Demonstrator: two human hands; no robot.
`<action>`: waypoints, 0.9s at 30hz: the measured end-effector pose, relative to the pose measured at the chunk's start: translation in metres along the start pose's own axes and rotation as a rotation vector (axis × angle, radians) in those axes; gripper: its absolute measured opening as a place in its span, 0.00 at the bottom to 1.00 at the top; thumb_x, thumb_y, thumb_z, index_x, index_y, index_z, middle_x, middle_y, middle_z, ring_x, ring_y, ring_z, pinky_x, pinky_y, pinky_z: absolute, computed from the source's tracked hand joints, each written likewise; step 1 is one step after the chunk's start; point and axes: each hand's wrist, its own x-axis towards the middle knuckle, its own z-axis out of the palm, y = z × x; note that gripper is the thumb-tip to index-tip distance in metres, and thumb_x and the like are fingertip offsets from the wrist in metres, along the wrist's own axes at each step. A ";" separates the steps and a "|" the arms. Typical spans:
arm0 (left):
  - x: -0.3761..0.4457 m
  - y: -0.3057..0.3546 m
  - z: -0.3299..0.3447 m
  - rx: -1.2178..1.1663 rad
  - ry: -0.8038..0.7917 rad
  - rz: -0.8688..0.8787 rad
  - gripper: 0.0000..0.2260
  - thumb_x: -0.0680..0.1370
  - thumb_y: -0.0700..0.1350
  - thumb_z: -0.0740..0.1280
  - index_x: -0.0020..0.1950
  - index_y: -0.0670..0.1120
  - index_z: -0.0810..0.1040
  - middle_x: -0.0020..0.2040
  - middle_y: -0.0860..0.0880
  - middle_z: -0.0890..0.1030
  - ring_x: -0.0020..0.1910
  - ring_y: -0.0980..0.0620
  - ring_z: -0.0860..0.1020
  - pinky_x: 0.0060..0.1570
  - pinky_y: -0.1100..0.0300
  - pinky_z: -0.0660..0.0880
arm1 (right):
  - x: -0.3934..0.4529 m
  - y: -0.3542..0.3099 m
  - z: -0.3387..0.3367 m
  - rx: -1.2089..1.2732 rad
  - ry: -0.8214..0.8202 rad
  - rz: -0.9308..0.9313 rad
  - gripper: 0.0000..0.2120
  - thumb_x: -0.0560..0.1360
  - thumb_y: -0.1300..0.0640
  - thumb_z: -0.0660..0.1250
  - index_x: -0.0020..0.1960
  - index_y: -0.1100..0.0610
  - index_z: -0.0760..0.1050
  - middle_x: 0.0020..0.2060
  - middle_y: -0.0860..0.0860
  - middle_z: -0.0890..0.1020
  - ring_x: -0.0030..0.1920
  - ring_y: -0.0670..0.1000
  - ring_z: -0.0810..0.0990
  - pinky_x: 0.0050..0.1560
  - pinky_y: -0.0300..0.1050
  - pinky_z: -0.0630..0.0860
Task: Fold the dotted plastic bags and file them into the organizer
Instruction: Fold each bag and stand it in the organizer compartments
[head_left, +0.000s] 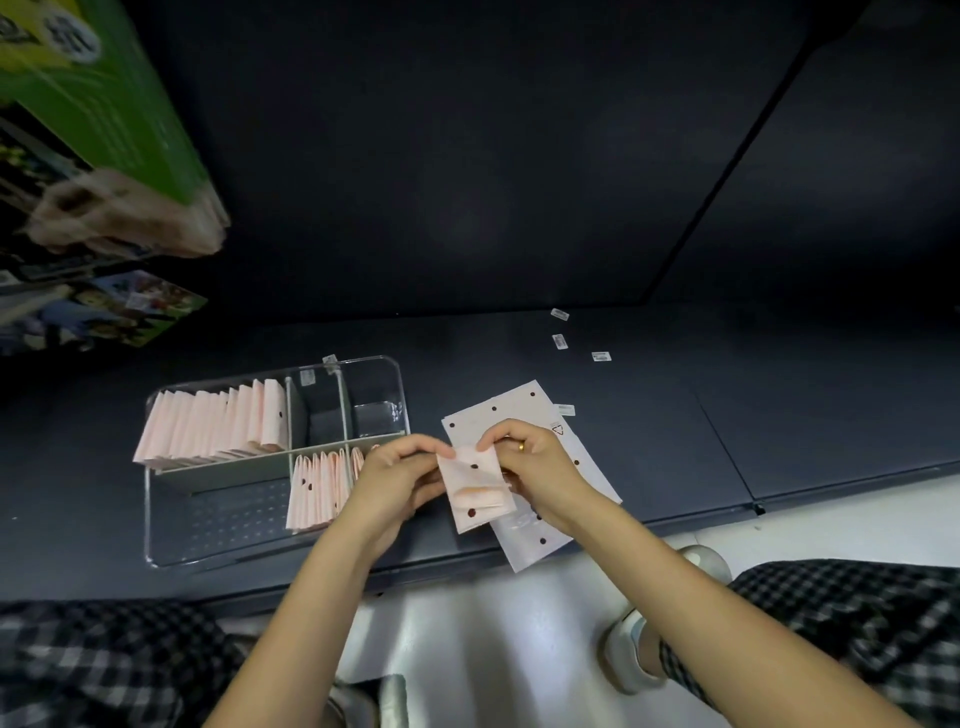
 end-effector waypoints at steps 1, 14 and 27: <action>0.000 0.001 -0.001 -0.012 0.002 -0.006 0.12 0.79 0.32 0.57 0.43 0.40 0.79 0.35 0.46 0.83 0.34 0.53 0.82 0.31 0.64 0.77 | 0.001 0.000 0.002 -0.010 0.004 -0.005 0.14 0.75 0.72 0.60 0.38 0.57 0.76 0.25 0.46 0.78 0.27 0.41 0.75 0.28 0.31 0.71; -0.006 -0.007 -0.003 0.191 0.208 0.169 0.09 0.78 0.36 0.65 0.38 0.41 0.79 0.25 0.54 0.78 0.22 0.62 0.73 0.23 0.71 0.68 | 0.004 -0.004 0.022 -0.001 0.026 0.153 0.09 0.79 0.55 0.58 0.50 0.50 0.77 0.37 0.47 0.81 0.39 0.48 0.80 0.41 0.42 0.76; -0.015 -0.018 -0.022 0.102 0.234 0.022 0.04 0.76 0.36 0.68 0.42 0.41 0.81 0.37 0.45 0.82 0.37 0.50 0.81 0.34 0.62 0.79 | -0.013 0.018 0.040 -0.010 0.094 0.170 0.04 0.76 0.59 0.66 0.44 0.58 0.78 0.33 0.50 0.83 0.34 0.45 0.82 0.36 0.36 0.77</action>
